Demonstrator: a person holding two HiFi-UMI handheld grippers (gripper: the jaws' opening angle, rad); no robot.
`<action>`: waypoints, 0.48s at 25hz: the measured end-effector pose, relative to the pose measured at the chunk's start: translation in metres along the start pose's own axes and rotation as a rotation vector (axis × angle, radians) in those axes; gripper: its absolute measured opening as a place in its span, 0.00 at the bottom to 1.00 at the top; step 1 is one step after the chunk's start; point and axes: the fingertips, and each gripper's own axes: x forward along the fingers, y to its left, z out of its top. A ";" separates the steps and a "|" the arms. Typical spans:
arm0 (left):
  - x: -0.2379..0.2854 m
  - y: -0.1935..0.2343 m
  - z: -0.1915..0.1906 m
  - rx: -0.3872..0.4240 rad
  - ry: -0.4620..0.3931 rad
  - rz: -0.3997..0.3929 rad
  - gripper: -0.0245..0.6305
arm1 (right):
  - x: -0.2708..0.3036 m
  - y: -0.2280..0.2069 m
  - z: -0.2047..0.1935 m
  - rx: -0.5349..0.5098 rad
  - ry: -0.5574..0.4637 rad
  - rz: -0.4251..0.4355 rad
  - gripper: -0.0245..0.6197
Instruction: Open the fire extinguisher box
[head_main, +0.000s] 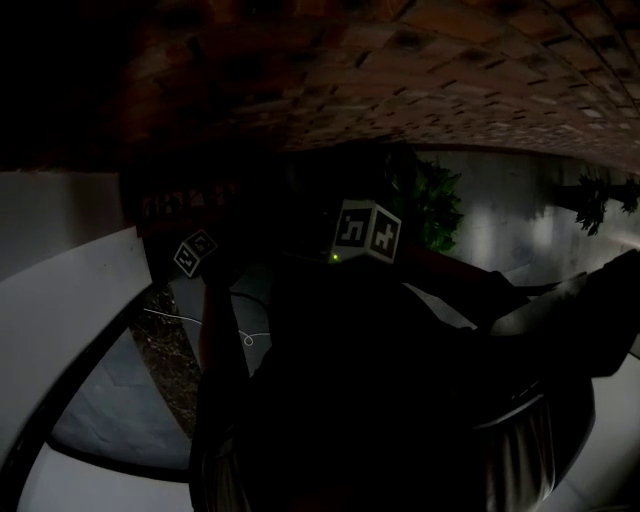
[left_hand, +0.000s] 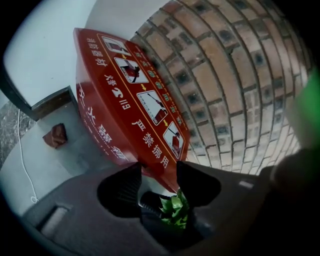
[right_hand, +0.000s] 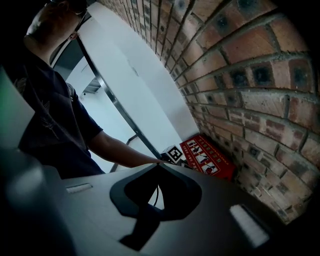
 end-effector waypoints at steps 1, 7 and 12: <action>-0.002 -0.004 0.000 -0.004 0.005 -0.008 0.38 | 0.001 0.000 0.002 -0.003 -0.005 0.000 0.04; -0.019 -0.020 0.005 0.009 0.017 -0.028 0.38 | 0.012 0.002 0.018 -0.030 -0.028 0.021 0.04; -0.027 -0.036 0.008 0.084 0.038 -0.041 0.38 | 0.017 0.003 0.030 -0.052 -0.039 0.035 0.04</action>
